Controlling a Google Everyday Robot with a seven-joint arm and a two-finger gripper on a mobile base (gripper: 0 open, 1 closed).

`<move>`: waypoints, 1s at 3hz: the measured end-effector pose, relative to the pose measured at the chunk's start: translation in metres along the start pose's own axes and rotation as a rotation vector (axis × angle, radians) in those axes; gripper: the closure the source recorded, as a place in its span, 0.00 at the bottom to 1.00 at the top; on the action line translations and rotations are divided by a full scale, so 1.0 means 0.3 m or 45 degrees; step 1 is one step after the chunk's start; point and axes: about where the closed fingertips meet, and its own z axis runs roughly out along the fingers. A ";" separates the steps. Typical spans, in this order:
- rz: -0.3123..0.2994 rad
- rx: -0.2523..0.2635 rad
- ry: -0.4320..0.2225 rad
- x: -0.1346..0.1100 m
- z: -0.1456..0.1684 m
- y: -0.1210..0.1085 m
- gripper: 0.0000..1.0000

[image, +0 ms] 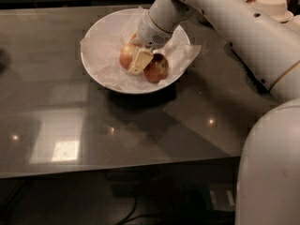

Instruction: Pick apple from white bowl

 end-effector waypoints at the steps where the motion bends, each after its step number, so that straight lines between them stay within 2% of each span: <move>1: -0.011 0.033 -0.016 -0.014 -0.054 0.004 1.00; 2: -0.025 0.053 -0.017 -0.025 -0.096 0.012 1.00; 3: -0.071 0.003 0.114 -0.033 -0.126 0.022 1.00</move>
Offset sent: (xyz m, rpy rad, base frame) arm -0.0145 -0.0206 0.0442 0.0245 -0.0725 -0.0093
